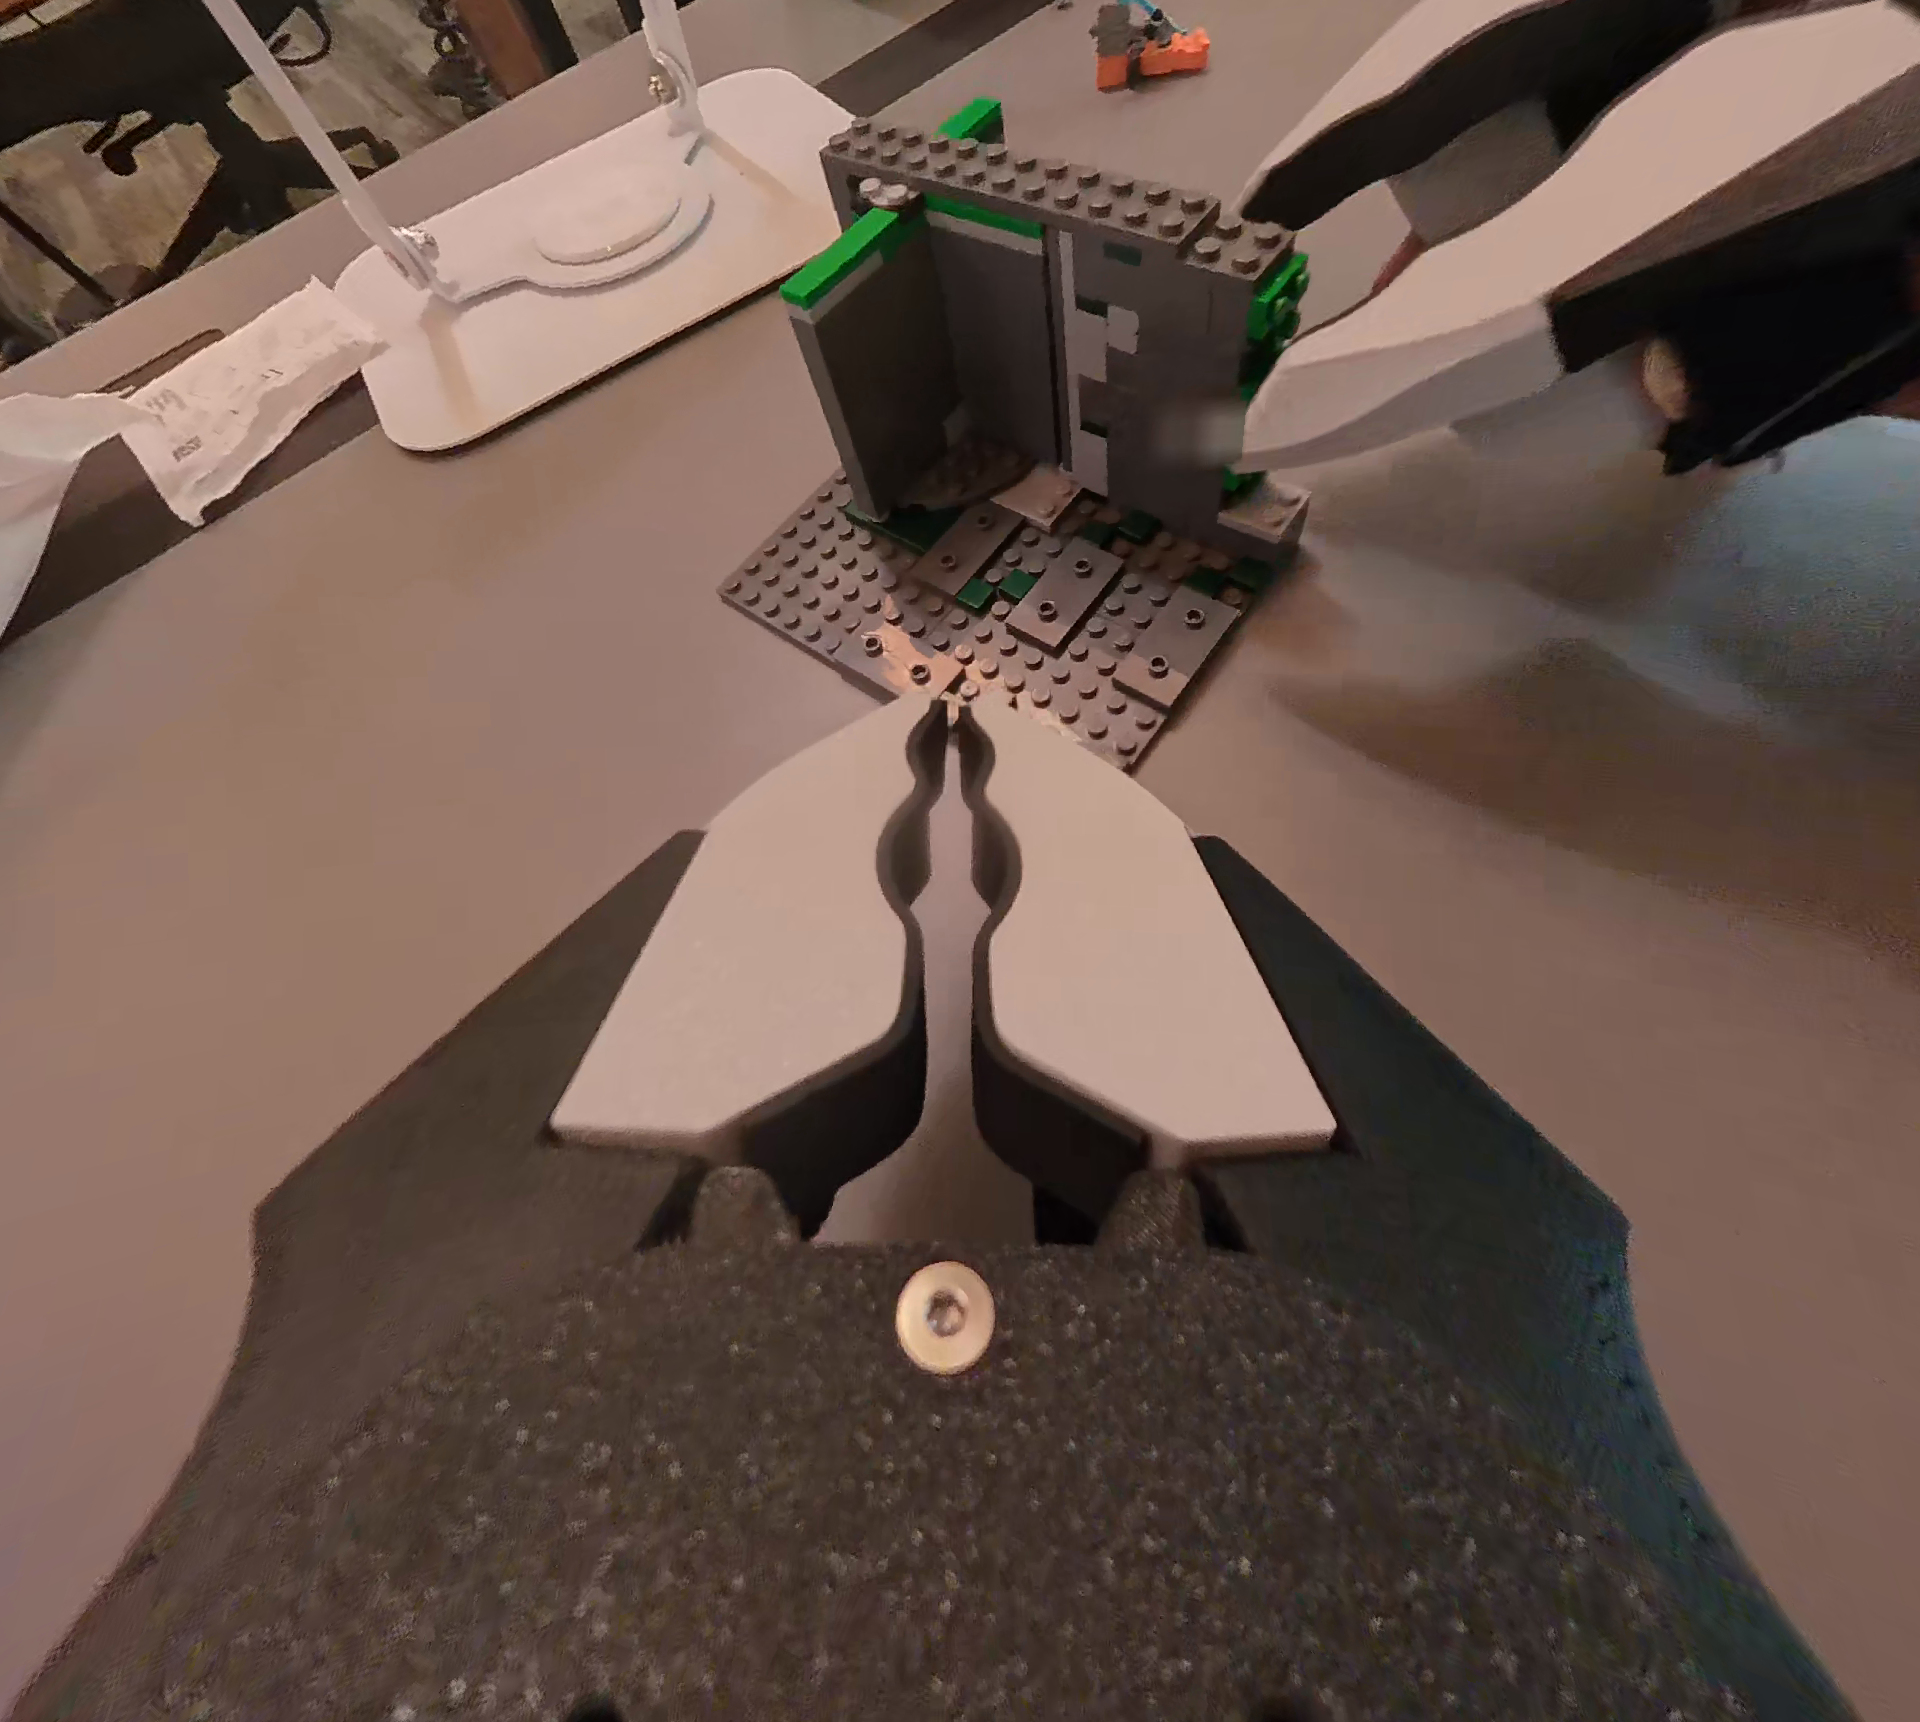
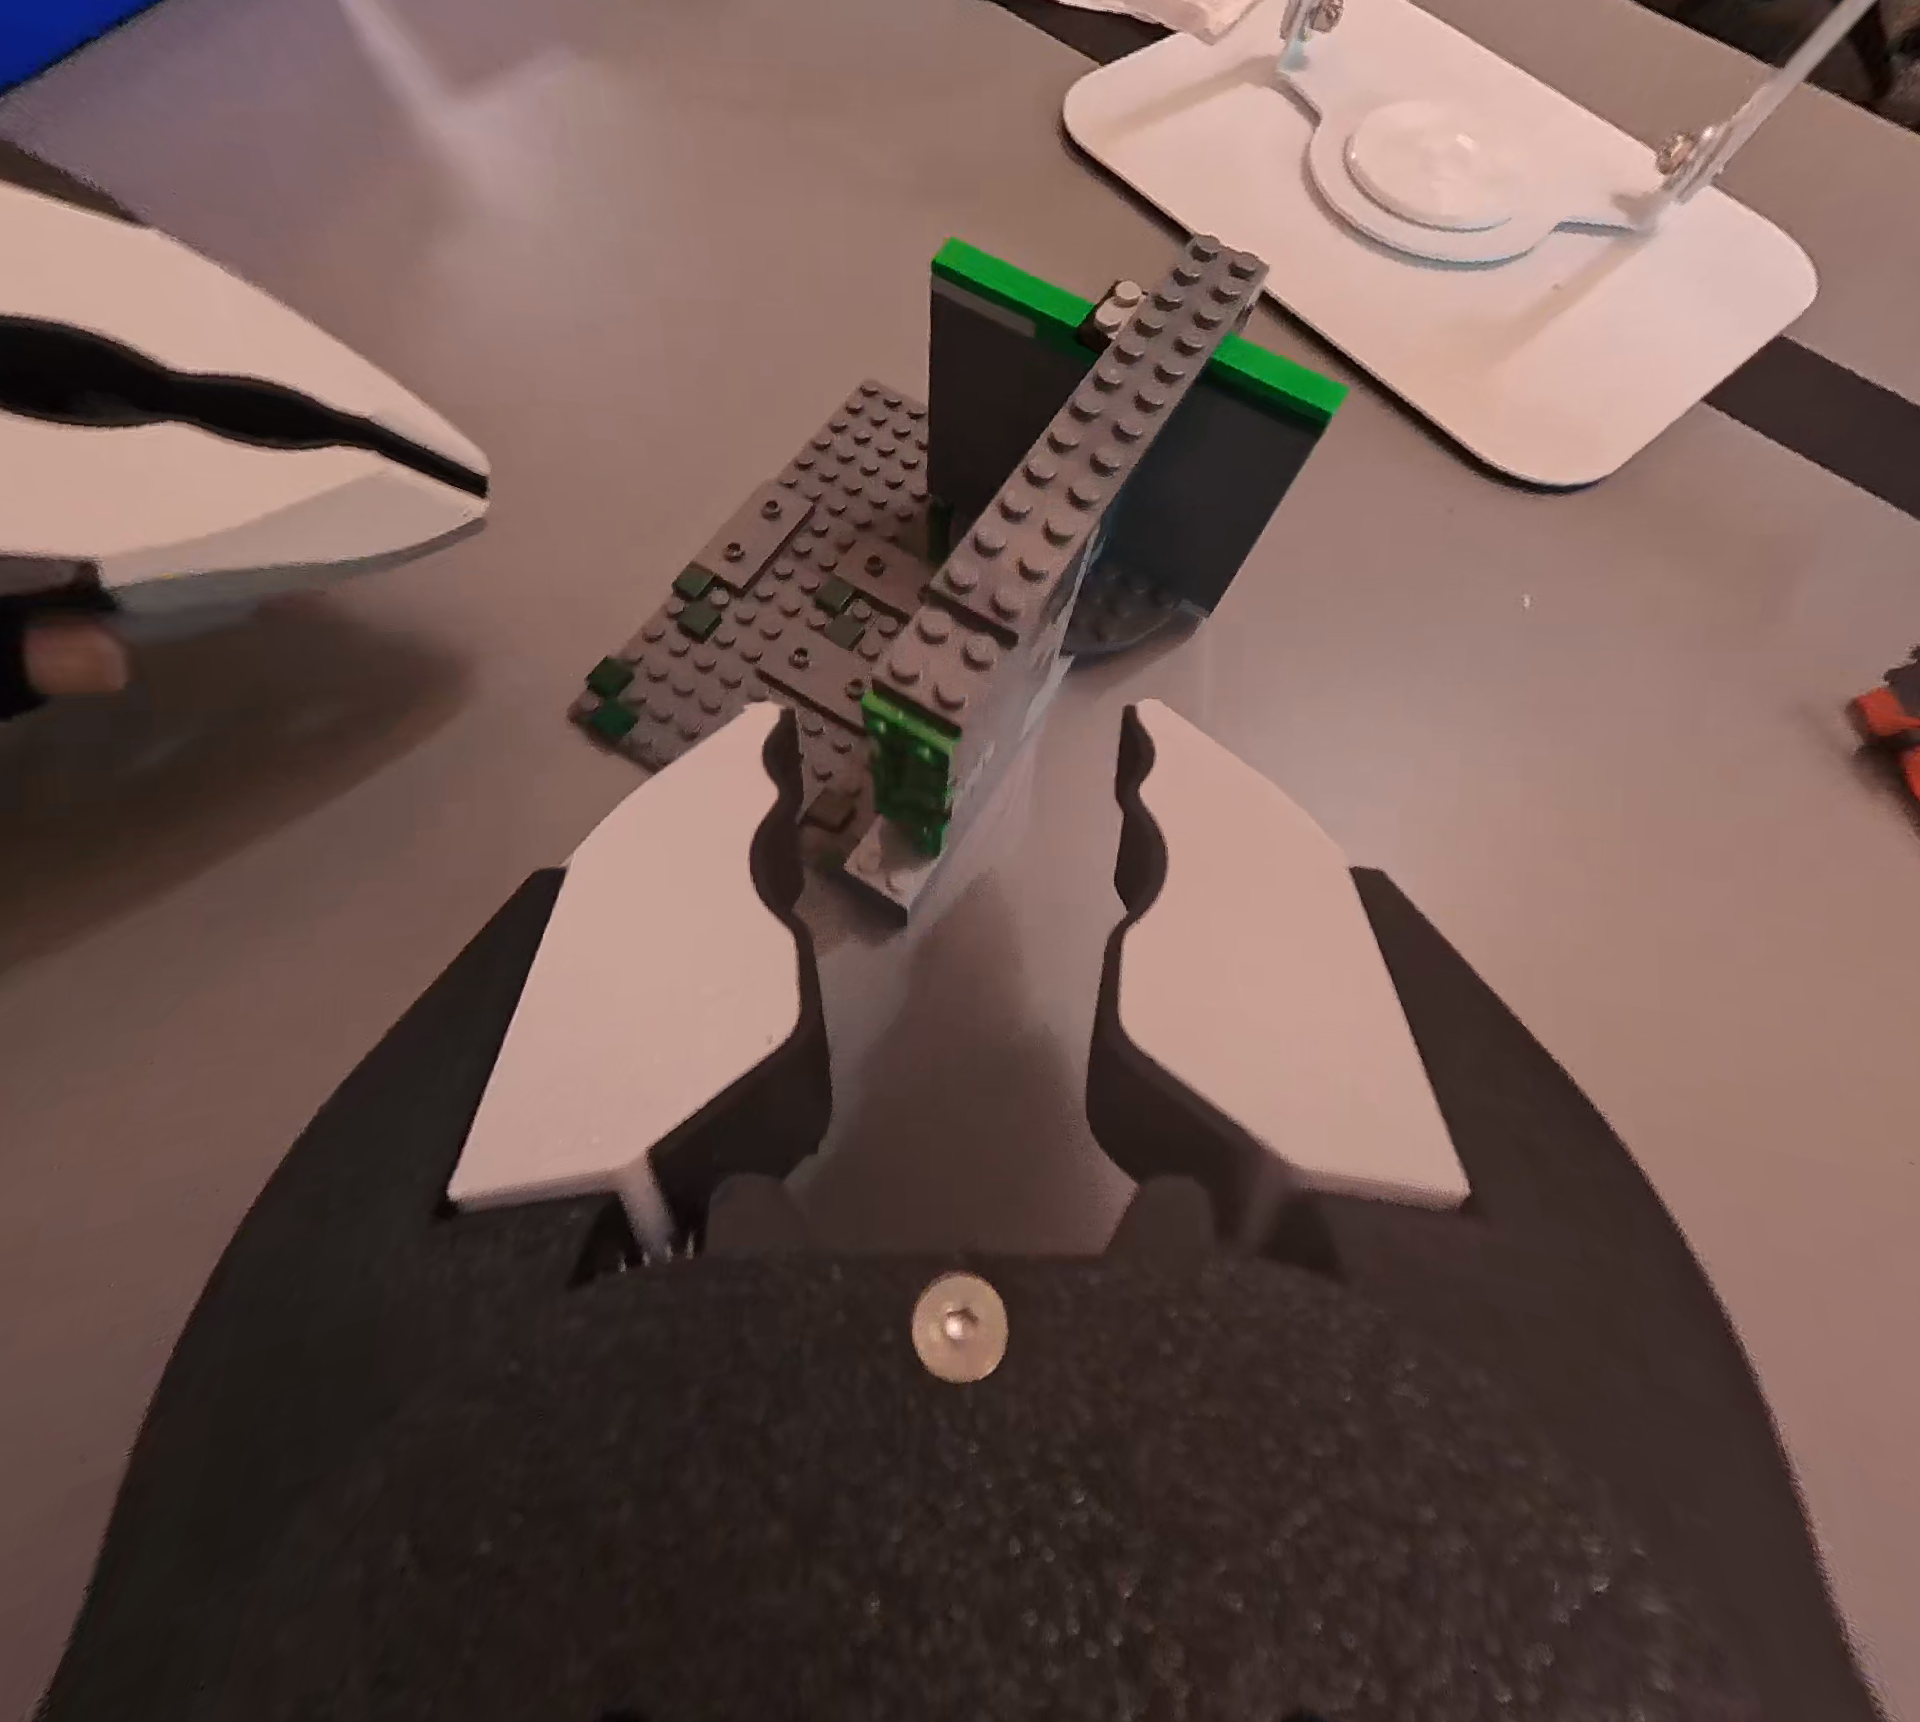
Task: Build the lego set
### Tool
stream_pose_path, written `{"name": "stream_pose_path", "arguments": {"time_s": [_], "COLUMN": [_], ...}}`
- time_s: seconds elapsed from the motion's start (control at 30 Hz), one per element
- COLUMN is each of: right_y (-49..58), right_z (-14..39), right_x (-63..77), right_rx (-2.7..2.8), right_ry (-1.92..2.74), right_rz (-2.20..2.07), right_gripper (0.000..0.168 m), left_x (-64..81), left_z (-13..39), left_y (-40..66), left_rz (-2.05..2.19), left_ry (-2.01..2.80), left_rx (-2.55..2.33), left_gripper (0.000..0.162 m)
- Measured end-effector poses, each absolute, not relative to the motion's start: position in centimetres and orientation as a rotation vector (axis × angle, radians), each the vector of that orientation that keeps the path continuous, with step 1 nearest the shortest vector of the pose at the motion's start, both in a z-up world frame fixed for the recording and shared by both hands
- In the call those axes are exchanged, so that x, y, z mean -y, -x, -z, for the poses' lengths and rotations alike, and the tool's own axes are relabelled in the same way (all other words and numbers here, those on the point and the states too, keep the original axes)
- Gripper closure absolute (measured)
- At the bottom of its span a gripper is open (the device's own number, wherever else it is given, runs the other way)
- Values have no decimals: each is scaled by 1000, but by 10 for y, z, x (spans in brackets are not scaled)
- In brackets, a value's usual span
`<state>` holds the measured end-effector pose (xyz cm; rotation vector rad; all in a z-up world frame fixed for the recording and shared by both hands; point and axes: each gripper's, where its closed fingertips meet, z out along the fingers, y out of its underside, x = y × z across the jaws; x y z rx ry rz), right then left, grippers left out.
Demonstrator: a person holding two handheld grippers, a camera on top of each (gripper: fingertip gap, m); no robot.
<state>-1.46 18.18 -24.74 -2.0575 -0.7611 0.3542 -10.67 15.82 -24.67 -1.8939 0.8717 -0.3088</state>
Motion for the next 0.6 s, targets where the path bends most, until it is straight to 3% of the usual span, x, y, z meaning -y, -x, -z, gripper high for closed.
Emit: {"name": "stream_pose_path", "arguments": {"time_s": [0.23, 0.6], "right_y": [10, -25], "right_z": [252, 242], "right_x": [-199, -250], "right_rx": [963, 1531], "right_ry": [1991, 1796], "right_rz": [-347, -644], "right_gripper": [140, 139], "left_x": [-161, -161], "left_z": [245, 256], "left_y": [112, 108], "left_rz": [284, 289], "left_ry": [1887, 1904], "left_rx": [-852, -888], "left_gripper": [160, 160]}}
